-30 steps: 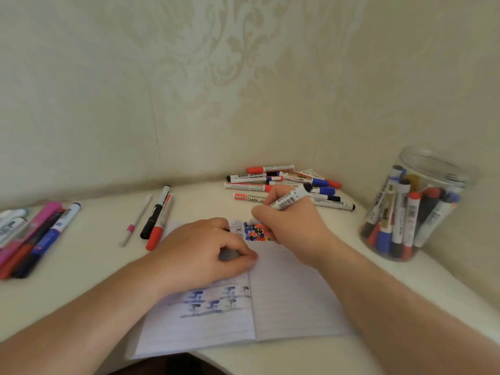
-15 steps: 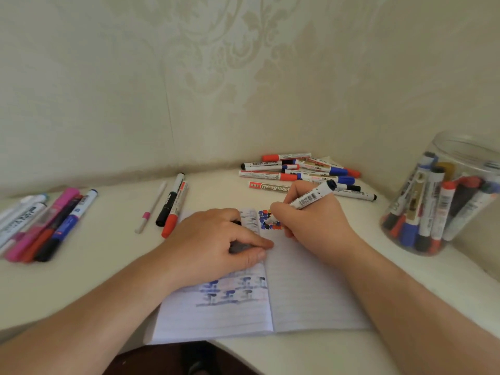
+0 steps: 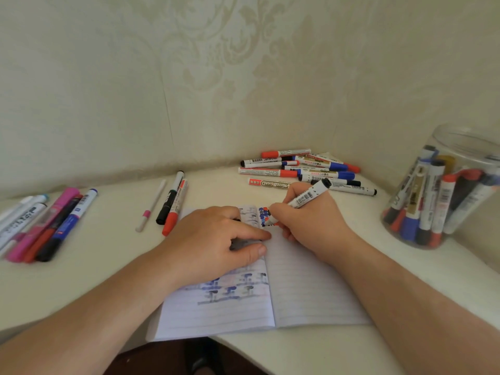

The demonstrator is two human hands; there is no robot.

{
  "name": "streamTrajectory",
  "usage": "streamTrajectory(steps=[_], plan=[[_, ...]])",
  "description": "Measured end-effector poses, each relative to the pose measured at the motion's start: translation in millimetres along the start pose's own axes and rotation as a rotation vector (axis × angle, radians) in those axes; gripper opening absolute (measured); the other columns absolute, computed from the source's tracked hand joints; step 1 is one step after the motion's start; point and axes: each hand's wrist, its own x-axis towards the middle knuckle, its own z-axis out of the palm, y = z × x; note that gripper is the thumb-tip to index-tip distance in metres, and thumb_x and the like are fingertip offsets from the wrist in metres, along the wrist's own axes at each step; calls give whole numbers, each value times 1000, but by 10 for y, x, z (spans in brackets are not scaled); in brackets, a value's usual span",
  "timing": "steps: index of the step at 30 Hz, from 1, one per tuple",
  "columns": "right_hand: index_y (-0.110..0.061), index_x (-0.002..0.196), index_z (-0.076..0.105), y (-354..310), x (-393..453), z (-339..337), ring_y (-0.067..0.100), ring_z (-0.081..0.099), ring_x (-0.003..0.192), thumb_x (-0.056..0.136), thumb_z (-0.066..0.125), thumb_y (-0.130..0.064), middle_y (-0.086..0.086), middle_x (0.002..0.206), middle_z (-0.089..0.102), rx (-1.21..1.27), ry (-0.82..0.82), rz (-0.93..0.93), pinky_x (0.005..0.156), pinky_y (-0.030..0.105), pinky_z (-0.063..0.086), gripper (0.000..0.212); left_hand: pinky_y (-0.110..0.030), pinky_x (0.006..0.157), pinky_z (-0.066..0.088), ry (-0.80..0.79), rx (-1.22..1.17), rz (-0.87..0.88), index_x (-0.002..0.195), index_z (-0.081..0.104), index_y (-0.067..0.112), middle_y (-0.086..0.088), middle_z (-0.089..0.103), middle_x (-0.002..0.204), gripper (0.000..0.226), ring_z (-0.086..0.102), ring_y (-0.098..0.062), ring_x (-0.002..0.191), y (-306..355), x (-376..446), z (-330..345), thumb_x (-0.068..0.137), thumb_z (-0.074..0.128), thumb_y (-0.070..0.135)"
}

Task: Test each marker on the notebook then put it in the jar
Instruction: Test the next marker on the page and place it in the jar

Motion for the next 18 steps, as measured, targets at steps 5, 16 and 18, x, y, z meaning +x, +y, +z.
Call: streamTrajectory(steps=[5, 16, 18], plan=[[0, 77, 54, -11, -18, -5, 15, 60, 44, 83, 74, -11, 17, 61, 65, -35, -5, -8, 45, 25, 43, 23, -20, 63, 30, 6, 11, 15, 132, 48, 71, 19, 47, 86, 54, 46, 7, 83, 9, -2, -11, 85, 25, 84], [-4, 73, 52, -1, -18, -14, 15, 58, 44, 83, 74, -10, 8, 57, 61, -19, -2, -8, 42, 20, 40, 25, -19, 61, 27, -2, 34, 18, 132, 46, 72, 20, 47, 86, 54, 47, 5, 84, 18, 15, -19, 86, 22, 84], [-4, 73, 53, -9, -28, -12, 15, 58, 45, 83, 74, -11, 7, 56, 60, -43, -16, -21, 43, 20, 40, 24, -19, 62, 28, 3, 37, 22, 132, 47, 71, 19, 48, 86, 54, 47, 5, 84, 18, 14, -19, 86, 22, 84]])
